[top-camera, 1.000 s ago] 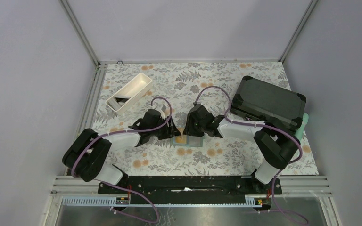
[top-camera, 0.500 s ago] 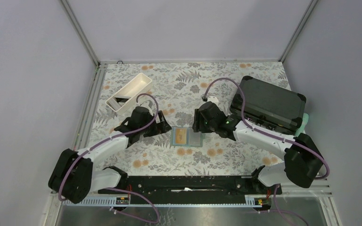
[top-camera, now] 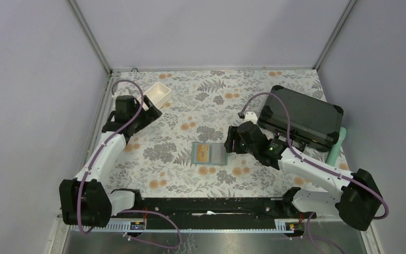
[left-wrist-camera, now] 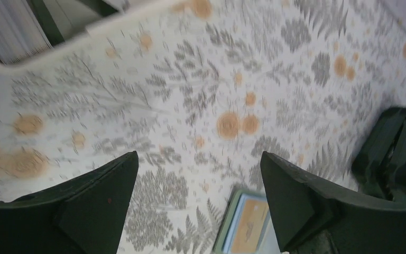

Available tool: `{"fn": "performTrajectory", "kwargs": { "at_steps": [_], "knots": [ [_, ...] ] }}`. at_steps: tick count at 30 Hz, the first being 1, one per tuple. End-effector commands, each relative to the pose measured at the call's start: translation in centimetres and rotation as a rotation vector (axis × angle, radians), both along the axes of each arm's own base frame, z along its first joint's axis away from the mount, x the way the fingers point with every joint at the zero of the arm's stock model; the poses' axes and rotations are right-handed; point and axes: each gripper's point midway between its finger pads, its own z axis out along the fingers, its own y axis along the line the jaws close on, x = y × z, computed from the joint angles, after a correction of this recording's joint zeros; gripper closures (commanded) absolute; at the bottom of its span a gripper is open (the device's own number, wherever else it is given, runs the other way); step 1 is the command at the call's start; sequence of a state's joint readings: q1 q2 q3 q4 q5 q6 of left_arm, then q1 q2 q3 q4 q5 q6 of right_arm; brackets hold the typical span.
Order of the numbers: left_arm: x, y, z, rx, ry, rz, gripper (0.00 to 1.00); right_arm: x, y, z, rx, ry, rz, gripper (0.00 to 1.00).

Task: Put the credit cards into the card holder
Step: Pick up the credit card from the storage box.

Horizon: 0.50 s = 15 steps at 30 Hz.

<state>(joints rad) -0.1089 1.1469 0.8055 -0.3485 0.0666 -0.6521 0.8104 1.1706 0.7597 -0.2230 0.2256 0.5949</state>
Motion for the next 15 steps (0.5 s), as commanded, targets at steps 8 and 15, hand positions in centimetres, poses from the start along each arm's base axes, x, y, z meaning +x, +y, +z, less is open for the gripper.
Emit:
{"fn": "performTrajectory", "kwargs": {
  "at_steps": [8, 15],
  "knots": [
    [8.3, 9.5, 3.1, 0.114, -0.028, 0.255, 0.09, -0.3, -0.2, 0.2, 0.062, -0.076, 0.040, 0.35],
    [9.7, 12.5, 0.6, 0.188, 0.040, 0.345, 0.08, -0.6, 0.0, -0.3, 0.066, -0.065, 0.065, 0.34]
  ]
}}
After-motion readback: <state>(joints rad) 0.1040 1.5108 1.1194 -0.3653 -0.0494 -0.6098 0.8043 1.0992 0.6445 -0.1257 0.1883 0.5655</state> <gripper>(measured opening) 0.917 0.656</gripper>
